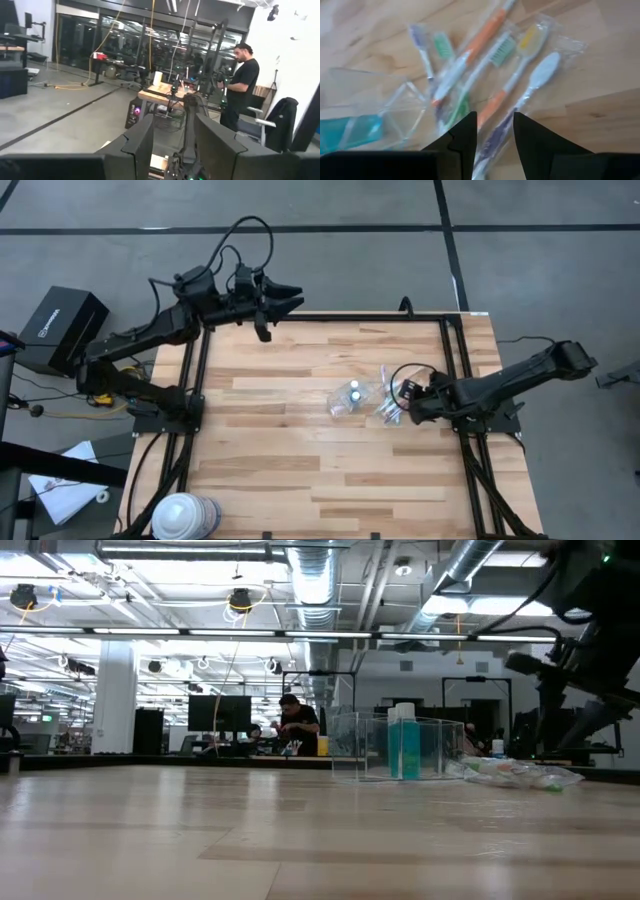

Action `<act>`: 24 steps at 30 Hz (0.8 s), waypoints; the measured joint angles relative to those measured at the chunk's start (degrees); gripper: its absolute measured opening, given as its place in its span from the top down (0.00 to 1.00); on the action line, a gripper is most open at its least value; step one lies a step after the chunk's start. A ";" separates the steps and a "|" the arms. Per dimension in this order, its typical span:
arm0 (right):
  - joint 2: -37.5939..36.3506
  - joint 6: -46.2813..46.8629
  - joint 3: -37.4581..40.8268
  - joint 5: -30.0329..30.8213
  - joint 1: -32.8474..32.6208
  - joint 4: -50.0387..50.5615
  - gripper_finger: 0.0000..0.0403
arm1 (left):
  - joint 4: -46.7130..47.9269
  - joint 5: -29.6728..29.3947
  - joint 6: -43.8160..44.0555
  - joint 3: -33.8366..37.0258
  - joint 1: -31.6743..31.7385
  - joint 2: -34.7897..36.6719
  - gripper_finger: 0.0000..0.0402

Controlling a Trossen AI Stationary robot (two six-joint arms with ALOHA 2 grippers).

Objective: Pick & Place toothbrushing station
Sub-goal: Put the purple toothbrush into the transparent organizer

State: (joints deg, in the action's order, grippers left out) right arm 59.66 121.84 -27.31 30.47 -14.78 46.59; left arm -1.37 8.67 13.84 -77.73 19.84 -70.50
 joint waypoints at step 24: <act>14.38 3.78 -0.07 -3.70 0.32 -7.96 0.71 | 0.33 0.28 4.65 0.00 1.97 0.00 0.66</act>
State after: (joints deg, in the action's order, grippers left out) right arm 74.04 125.62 -27.38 26.77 -14.46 38.63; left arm -1.03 8.95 18.49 -77.74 21.80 -70.50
